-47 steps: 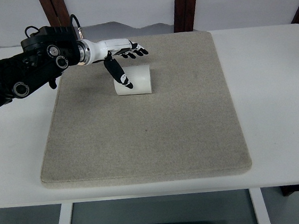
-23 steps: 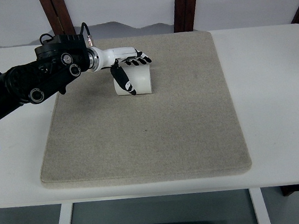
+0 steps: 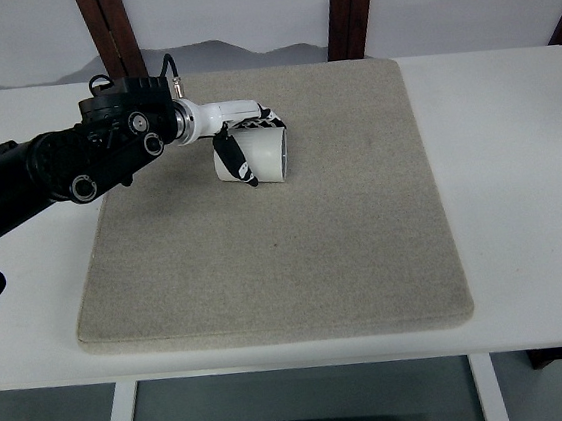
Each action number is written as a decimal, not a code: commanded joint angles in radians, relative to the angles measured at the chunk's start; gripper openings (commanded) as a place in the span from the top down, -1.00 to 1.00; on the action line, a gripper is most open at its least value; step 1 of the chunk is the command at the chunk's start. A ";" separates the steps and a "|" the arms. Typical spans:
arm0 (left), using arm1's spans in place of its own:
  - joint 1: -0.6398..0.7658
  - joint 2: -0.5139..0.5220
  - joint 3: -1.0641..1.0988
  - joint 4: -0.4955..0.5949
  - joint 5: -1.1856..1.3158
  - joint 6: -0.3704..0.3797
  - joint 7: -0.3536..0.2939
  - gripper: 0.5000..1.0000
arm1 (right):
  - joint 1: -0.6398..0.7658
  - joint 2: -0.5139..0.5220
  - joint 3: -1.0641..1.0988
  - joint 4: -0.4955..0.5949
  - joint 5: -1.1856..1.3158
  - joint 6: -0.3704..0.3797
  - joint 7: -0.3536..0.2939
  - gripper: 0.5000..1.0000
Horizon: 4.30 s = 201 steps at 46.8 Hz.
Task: Flip white cup upright
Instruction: 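Lift the cup with the left hand and rotate it opening-up, then lower the upright cup onto the board with the left hand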
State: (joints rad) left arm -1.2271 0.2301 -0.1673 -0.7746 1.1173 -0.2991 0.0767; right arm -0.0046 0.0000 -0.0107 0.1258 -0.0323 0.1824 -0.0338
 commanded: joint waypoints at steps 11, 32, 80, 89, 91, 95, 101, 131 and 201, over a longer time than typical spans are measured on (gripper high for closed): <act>0.000 -0.006 0.002 0.008 0.038 0.001 -0.001 -0.29 | 0.000 0.000 0.000 0.000 0.000 0.000 0.000 -0.81; -0.002 -0.006 -0.027 0.014 0.012 0.003 -0.024 0.15 | 0.000 0.000 0.000 0.000 0.000 0.000 0.000 -0.81; 0.083 0.078 -0.138 0.297 -0.712 -0.224 -0.436 0.15 | 0.000 0.000 0.000 0.000 0.000 0.000 0.000 -0.81; 0.127 0.078 -0.139 0.357 -0.832 -0.273 -0.505 0.15 | 0.000 0.000 0.000 0.000 0.000 0.000 0.000 -0.81; 0.138 0.078 -0.139 0.363 -0.843 -0.284 -0.518 0.15 | 0.000 0.000 0.000 0.000 0.000 0.000 0.000 -0.81; 0.155 0.077 -0.158 0.374 -0.860 -0.293 -0.538 0.13 | 0.000 0.000 0.000 0.000 0.000 0.000 0.000 -0.81; 0.190 0.069 -0.227 0.397 -0.875 -0.299 -0.552 0.12 | 0.000 0.000 0.000 0.000 0.000 0.000 0.000 -0.81; 0.253 0.061 -0.239 0.403 -0.775 -0.312 -0.688 0.09 | 0.000 0.000 0.000 0.000 0.000 0.000 0.000 -0.81; 0.270 0.002 -0.043 0.485 -0.717 -0.226 -0.688 -0.13 | 0.000 0.000 0.000 0.000 -0.001 0.000 0.000 -0.81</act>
State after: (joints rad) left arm -0.9587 0.2318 -0.2098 -0.2901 0.3999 -0.5254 -0.6109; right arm -0.0046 0.0000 -0.0107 0.1258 -0.0323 0.1824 -0.0338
